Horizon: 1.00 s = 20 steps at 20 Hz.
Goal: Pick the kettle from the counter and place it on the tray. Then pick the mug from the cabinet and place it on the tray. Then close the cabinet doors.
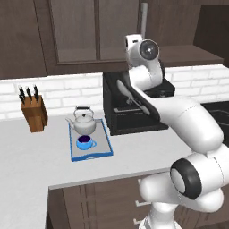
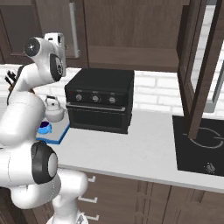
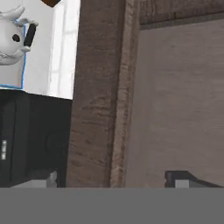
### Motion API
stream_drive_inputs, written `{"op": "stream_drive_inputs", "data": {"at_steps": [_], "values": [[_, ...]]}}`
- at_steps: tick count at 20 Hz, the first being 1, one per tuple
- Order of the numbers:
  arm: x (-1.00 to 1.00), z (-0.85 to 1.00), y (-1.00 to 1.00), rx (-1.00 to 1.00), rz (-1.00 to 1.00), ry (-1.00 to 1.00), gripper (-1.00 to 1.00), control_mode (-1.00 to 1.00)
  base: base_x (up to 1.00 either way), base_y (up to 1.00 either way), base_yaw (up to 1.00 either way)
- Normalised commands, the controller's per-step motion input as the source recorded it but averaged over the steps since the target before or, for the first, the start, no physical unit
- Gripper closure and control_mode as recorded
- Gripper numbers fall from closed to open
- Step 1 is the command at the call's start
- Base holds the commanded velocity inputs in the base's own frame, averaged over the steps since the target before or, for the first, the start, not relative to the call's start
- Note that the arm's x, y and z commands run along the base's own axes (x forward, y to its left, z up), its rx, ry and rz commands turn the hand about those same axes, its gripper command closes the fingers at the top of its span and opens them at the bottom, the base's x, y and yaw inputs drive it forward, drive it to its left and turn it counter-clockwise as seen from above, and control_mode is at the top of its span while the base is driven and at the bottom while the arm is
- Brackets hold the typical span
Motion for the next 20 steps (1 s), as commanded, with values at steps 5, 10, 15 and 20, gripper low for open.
{"op": "stream_drive_inputs", "data": {"at_steps": [5,10,15,20], "values": [[0.56,0.00,0.11,0.00,0.44,0.00,-1.00,-1.00,0.00,0.00,0.00],[0.36,0.00,0.24,-0.08,0.36,0.00,-1.00,-1.00,0.00,0.00,0.00],[-0.16,0.00,0.19,-0.19,0.24,0.00,-1.00,-1.00,0.00,0.00,0.00],[-0.49,0.04,0.27,-0.09,0.04,0.00,-1.00,-1.00,0.00,0.00,0.00]]}}
